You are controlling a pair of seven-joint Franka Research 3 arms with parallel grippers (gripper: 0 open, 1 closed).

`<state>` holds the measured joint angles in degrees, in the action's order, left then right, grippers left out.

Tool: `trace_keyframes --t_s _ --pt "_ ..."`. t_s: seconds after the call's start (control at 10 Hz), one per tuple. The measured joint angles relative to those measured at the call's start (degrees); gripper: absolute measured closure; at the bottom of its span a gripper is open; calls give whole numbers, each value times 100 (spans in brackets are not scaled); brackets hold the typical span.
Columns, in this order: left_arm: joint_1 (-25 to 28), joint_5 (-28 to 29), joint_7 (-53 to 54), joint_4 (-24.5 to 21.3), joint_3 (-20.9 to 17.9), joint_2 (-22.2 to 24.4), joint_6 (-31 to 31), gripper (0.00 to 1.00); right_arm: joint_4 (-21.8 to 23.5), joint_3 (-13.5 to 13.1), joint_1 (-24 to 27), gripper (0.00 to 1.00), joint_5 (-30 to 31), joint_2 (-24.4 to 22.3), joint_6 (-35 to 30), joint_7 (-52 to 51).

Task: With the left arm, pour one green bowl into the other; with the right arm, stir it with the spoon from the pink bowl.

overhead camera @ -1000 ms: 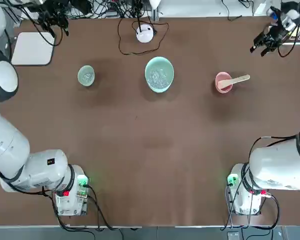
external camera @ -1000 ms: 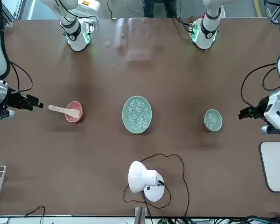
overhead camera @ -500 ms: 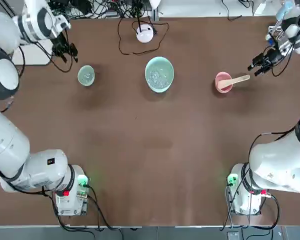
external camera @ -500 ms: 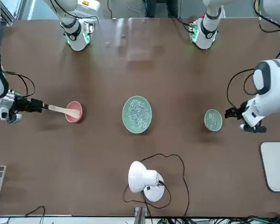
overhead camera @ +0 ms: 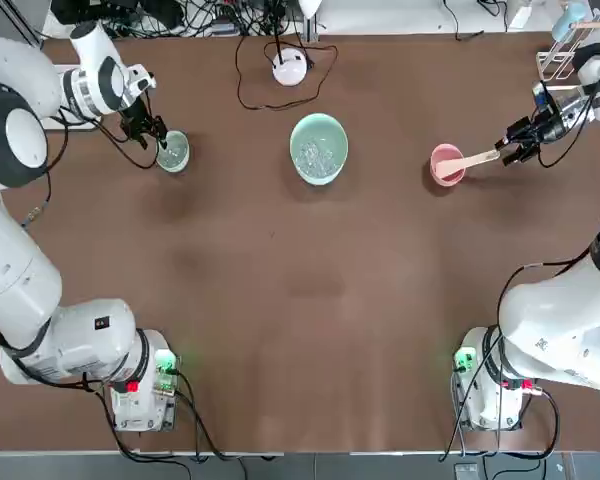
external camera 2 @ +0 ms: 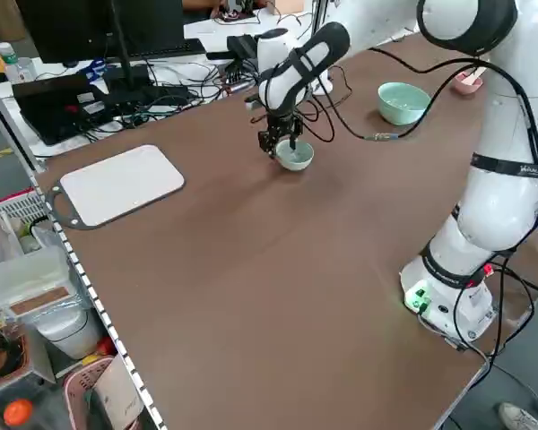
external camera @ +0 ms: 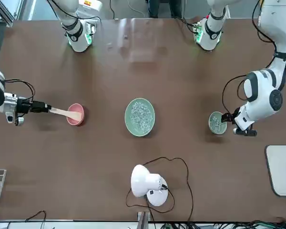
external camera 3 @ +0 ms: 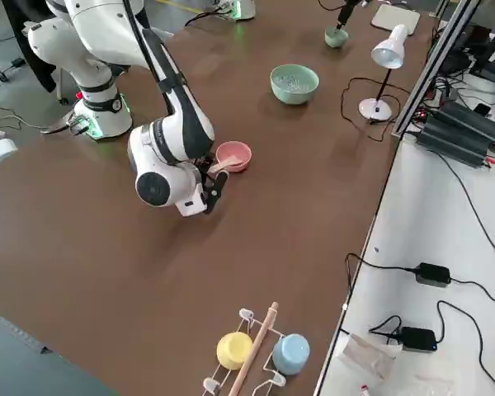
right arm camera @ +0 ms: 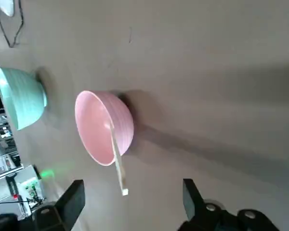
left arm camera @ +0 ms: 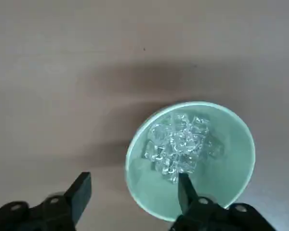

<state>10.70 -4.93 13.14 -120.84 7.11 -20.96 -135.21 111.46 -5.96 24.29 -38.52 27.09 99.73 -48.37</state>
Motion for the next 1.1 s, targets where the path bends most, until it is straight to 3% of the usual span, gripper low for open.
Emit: trace_keyframes --t_s 0.2,0.5,0.7,0.8,0.9,1.1 --pt "-119 0 10 7 4 -148 -151 35 92 5 29 11 -217 30 -53 -192" --pt "-104 0 10 14 -2 -376 -430 35 253 5 178 11 -411 46 -69 -793" --pt "-71 0 10 36 -11 -387 -435 43 253 29 178 13 -421 46 -91 -1079" --pt "-57 0 10 47 -12 -387 -435 52 253 57 171 15 -424 46 -95 -1162" --pt "-52 0 10 53 -12 -387 -436 70 252 81 161 16 -427 46 -94 -1211" --pt "-49 0 10 63 -9 -381 -432 96 260 86 169 19 -581 48 -127 -1219"
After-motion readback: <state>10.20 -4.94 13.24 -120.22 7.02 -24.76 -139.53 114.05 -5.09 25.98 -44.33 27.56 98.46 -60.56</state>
